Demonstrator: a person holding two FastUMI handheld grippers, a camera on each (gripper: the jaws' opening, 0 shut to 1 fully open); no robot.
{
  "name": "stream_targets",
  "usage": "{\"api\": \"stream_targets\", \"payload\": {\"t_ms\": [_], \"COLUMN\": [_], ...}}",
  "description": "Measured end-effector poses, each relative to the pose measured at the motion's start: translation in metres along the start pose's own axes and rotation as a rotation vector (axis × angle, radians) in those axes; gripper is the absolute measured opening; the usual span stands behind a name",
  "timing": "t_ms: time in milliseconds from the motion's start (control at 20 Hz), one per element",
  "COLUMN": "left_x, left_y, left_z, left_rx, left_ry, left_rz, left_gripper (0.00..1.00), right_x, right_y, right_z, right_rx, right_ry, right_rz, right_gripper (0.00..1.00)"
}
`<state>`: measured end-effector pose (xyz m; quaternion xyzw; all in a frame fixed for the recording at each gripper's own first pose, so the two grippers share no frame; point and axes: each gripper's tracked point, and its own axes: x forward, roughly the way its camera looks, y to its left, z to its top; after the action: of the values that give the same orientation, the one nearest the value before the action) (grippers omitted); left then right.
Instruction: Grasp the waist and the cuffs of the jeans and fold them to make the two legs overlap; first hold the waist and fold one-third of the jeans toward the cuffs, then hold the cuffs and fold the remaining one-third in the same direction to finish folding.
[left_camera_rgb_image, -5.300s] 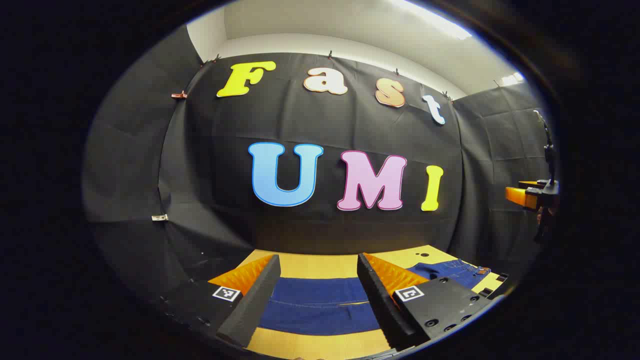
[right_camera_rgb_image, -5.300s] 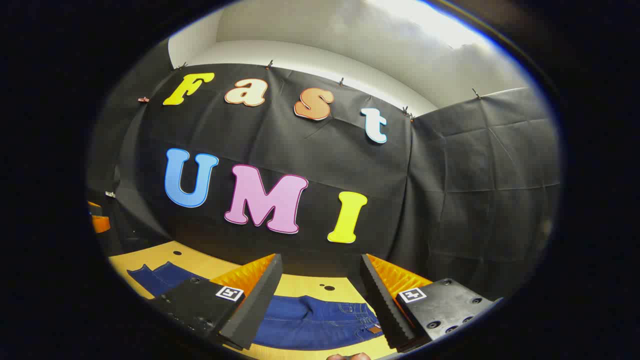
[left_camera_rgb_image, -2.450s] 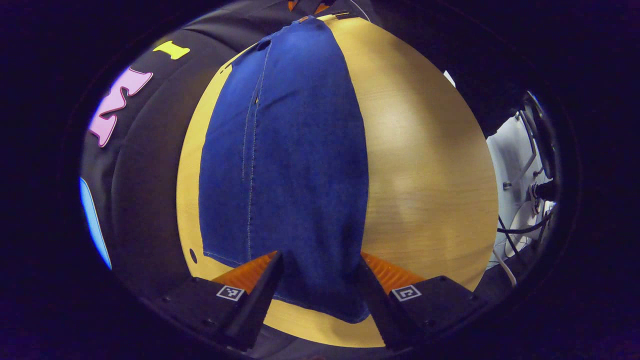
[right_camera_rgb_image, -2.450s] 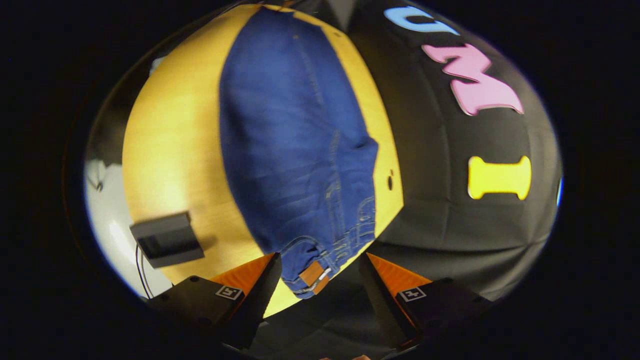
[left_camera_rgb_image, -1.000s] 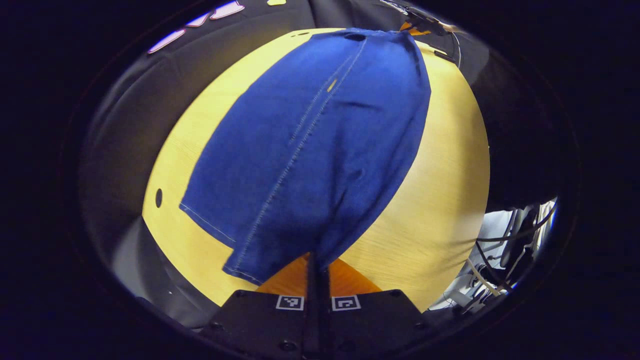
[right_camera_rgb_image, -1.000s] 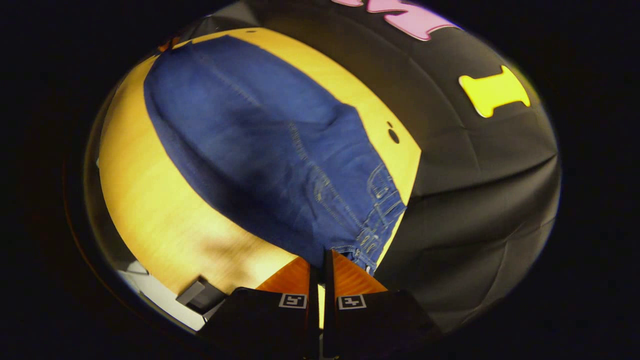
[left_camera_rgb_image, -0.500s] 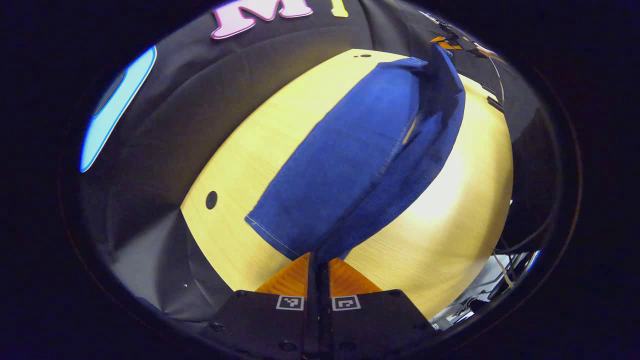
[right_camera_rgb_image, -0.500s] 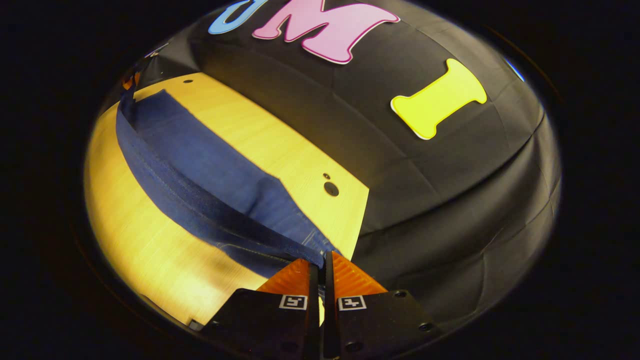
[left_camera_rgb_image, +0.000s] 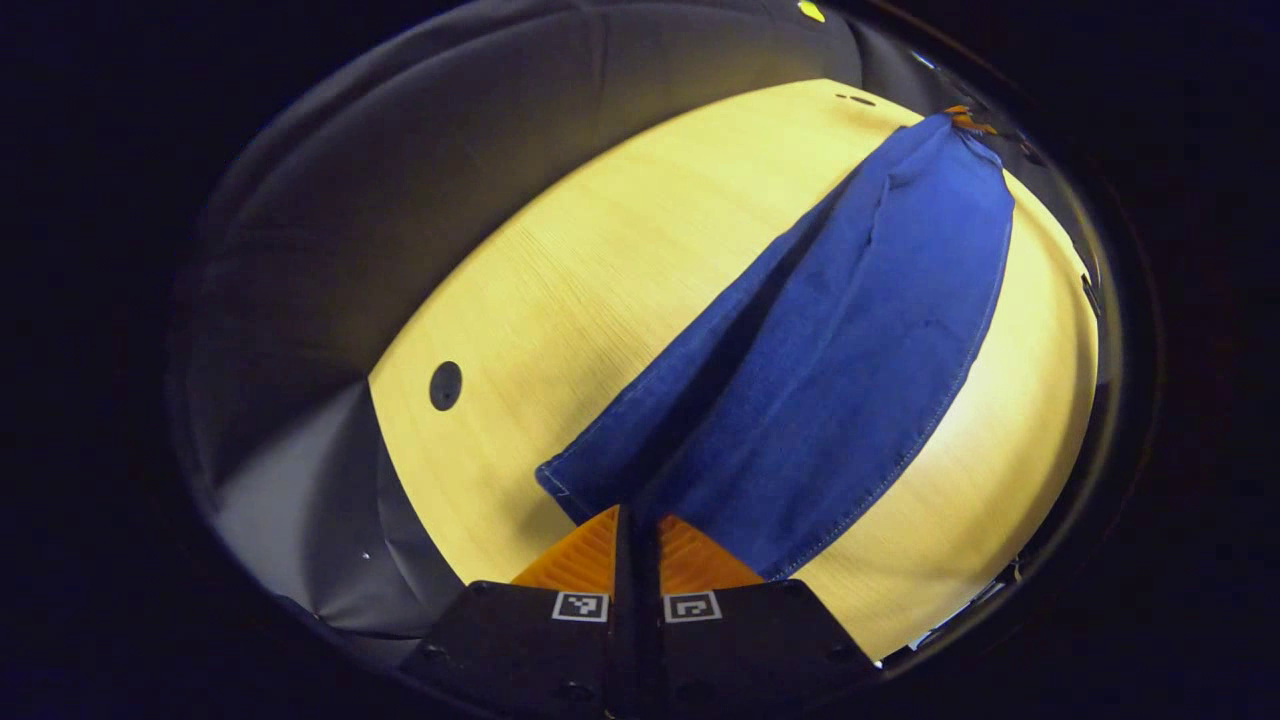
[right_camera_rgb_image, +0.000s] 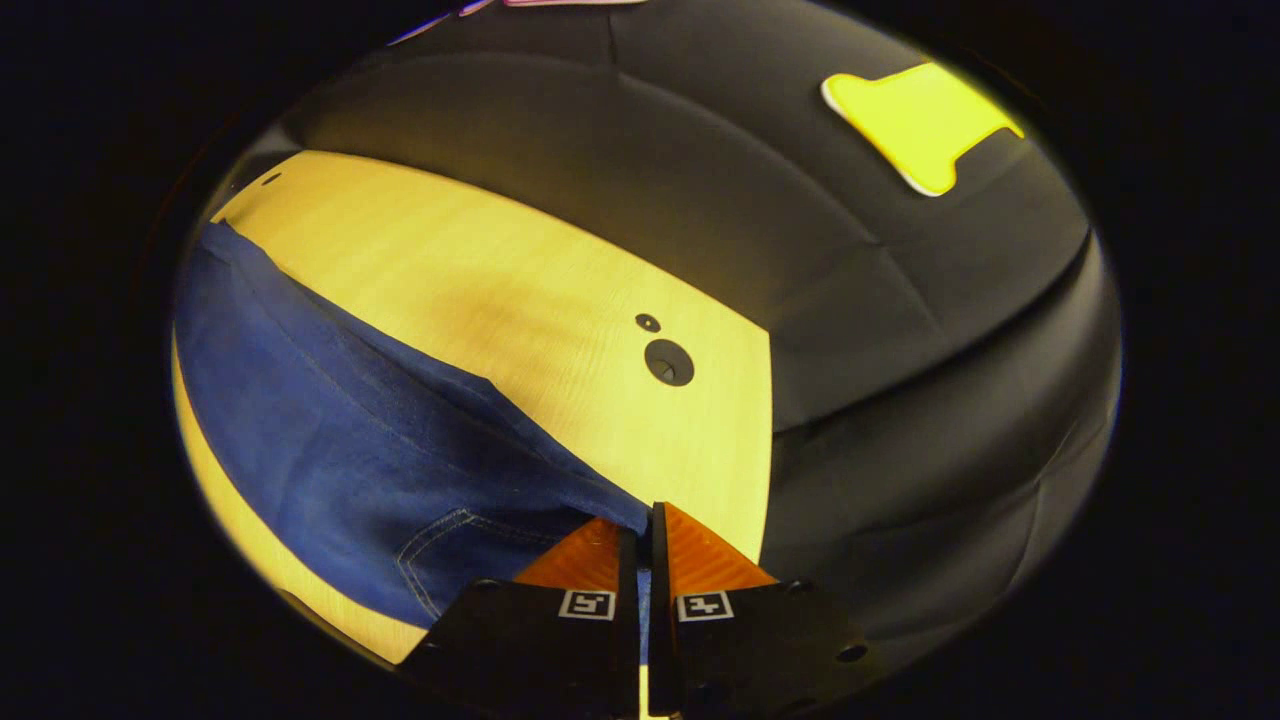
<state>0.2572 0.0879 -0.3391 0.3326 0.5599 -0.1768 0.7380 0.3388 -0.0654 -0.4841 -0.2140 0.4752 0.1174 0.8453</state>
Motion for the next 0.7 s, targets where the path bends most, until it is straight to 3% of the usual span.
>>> {"api": "stream_targets", "payload": {"t_ms": [200,250,300,400,550,700], "left_x": [0.021,0.023,0.024,0.018,-0.003,-0.038], "left_y": [0.016,0.022,0.024,0.029,0.036,0.042], "left_z": [-0.001,0.0,0.001,0.003,0.003,-0.005], "left_rx": [0.025,0.012,-0.008,-0.053,-0.117,-0.211], "left_ry": [0.052,0.055,0.038,-0.022,-0.134,-0.264], "left_rz": [0.05,0.071,0.082,0.112,0.145,0.182], "left_gripper": [0.11,0.33,0.55,1.0,0.99,0.98], "right_x": [0.035,0.036,0.037,0.035,0.002,-0.041], "right_y": [0.01,0.013,0.009,0.002,-0.016,-0.049], "right_z": [-0.011,-0.013,-0.012,-0.004,0.009,0.02], "right_rx": [0.005,0.006,0.0,0.001,0.038,0.093], "right_ry": [0.062,0.071,0.068,0.029,-0.041,-0.121], "right_rz": [-0.008,-0.007,-0.021,-0.022,-0.011,-0.028], "right_gripper": [0.08,0.12,0.29,0.44,0.96,0.97]}}
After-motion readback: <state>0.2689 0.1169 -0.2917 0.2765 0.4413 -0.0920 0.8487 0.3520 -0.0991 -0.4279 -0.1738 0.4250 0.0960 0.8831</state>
